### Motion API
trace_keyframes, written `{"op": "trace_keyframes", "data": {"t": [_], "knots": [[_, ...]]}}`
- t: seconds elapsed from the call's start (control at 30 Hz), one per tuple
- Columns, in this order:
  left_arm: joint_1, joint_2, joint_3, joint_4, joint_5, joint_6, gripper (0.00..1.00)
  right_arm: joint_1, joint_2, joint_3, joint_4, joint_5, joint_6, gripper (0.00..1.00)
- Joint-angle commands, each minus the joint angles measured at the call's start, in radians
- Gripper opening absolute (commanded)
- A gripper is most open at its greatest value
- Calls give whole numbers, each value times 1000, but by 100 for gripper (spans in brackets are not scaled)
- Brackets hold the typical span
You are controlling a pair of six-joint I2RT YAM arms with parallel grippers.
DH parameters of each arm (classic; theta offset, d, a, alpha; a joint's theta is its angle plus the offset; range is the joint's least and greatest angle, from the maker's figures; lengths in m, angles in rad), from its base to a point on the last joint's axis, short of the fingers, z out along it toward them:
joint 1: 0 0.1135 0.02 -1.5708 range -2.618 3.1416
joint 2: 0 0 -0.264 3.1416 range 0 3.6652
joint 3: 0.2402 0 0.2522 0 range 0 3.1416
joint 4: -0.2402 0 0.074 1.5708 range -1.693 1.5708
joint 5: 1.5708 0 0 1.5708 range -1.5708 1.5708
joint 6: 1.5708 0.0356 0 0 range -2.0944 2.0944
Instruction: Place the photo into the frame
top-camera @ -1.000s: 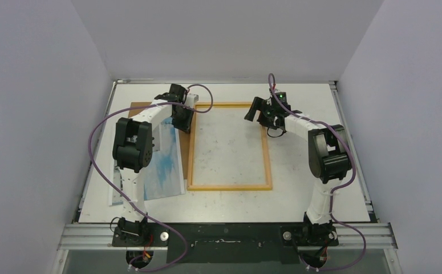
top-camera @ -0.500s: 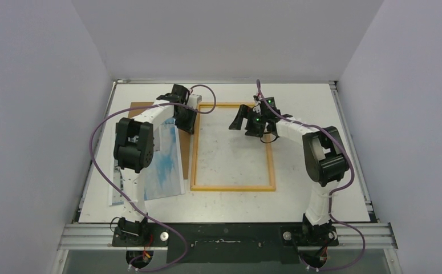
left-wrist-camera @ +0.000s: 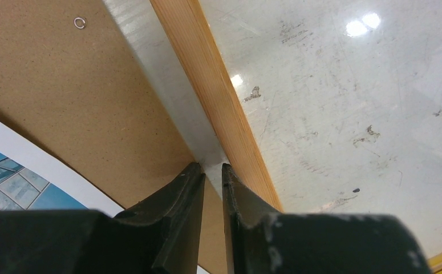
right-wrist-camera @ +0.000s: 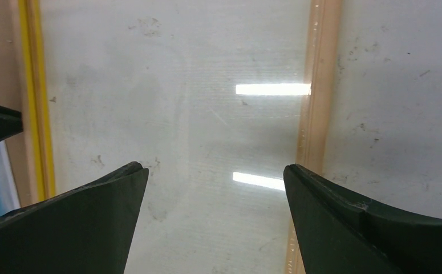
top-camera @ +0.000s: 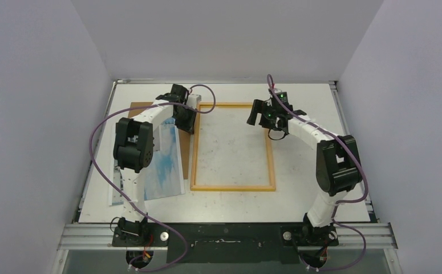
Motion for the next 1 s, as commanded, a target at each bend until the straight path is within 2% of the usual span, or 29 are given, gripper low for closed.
{"op": "trace_keyframes", "data": {"t": [0.0,0.13,0.73,0.97], "knots": [[4,-13,36,15,31,-9,17,14,52,63,-48,112,-64,91],[3,-13,45,10,32,-6,17,36,110,117,-75,146,-85,85],[2,1,60,6,45,-11,17,67,230,142,-80,185,-85,84],[1,-2,53,7,50,-8,16,76,264,245,-119,198,-101,84]]}}
